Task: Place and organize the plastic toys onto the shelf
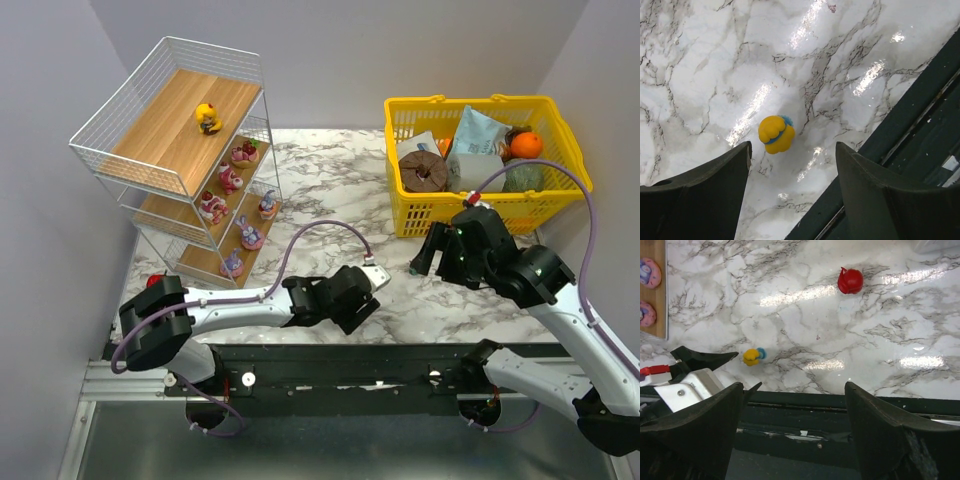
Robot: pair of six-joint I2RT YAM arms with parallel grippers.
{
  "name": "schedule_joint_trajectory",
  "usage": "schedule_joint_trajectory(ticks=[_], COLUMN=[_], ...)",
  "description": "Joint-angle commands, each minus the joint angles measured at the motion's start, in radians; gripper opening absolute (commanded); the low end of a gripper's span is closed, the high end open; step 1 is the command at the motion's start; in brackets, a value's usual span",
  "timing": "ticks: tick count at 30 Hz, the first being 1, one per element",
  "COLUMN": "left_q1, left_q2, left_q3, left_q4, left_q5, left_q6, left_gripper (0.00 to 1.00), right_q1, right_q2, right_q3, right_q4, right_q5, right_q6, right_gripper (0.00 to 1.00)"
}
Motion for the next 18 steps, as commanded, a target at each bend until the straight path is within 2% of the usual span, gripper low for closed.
schedule_joint_trajectory(ticks=[1,7,15,18], left_q1=[0.000,0.010,0.027,0.027], left_q2=[0.049,0.088,0.100,0.106], left_q3=[-0.017,-0.020,-0.027,-0.030], left_q4=[0.049,0.069,0.084,0.087], left_q5=[-0.056,-0.061,-0.053,-0.050], left_q6=[0.015,0.015,0.010,-0.003], left_gripper=[0.75,0.66,0.48,0.36], right_q1=[-0.006,-0.006,-0.006,-0.006], right_q2=[-0.016,-0.013,-0.007,-0.010], right_q3=[-0.001,-0.005,-0.005,-0.010], right_q4=[-0.041,-0.043,-0.043,-0.044], right_q5=[0.043,0.044,0.049,0.049], right_q6=[0.008,0.009,0.008,0.006], right_gripper=[0.89,0.89,0.89,0.89])
